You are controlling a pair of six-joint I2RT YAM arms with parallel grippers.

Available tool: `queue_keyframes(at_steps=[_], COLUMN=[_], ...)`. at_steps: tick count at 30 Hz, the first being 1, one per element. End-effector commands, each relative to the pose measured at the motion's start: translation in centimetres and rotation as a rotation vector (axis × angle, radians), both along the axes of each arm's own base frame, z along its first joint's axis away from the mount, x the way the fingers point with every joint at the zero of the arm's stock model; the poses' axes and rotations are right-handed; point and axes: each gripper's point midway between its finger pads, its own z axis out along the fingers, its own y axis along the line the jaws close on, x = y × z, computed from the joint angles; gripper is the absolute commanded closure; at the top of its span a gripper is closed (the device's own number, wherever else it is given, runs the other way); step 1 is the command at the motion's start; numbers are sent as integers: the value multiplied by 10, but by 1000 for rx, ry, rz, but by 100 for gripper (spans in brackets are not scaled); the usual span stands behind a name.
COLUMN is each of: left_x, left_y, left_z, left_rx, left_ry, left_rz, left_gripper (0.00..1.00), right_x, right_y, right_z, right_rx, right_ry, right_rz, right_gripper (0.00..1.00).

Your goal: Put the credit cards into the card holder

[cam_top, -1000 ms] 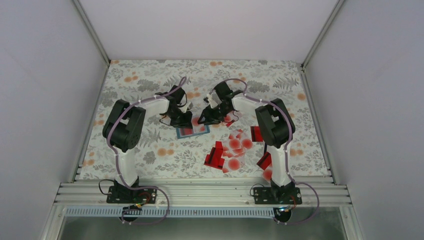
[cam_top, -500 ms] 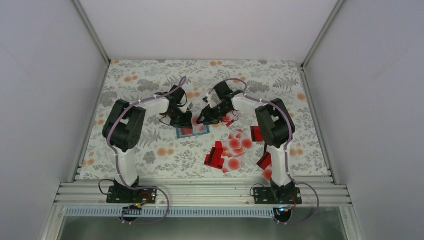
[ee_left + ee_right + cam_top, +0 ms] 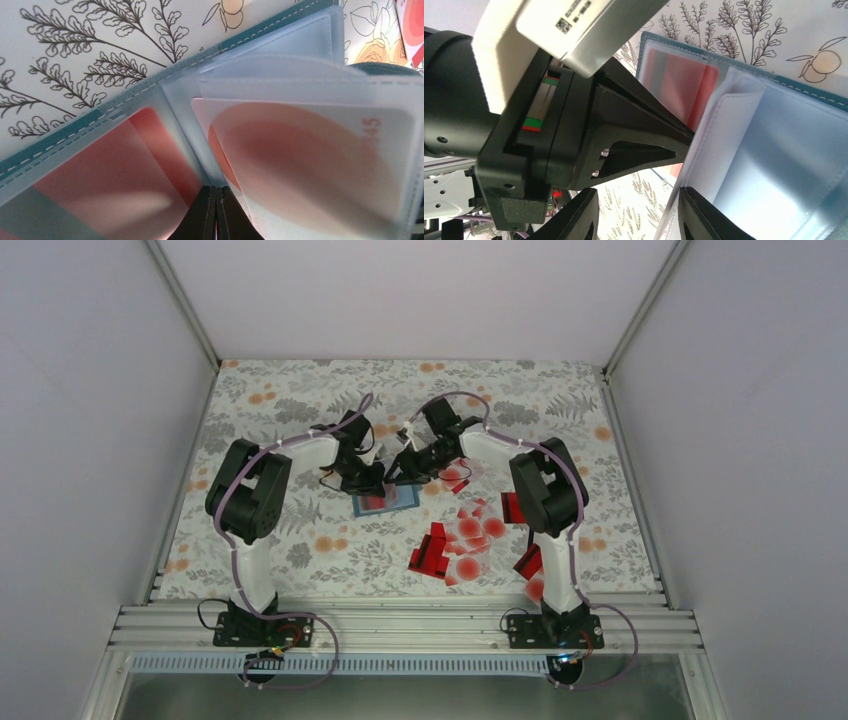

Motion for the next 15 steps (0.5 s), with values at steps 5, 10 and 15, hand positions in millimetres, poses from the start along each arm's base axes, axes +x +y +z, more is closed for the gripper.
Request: queue_keyframes(at_steps=[5, 10, 15], left_x=[7, 5, 4], left_y=[4, 17, 28], left_z=[21, 38, 52], left_rx=[33, 60, 62], left_ry=[-53, -74, -86], left_rz=[7, 49, 85], left_gripper=[96, 96, 96], right_x=[-3, -1, 1], right_y=[12, 13, 15], right_z=[7, 3, 1], right_rx=[33, 26, 27], right_ry=[-14, -8, -3], right_rz=[39, 35, 36], right_gripper=[59, 59, 59])
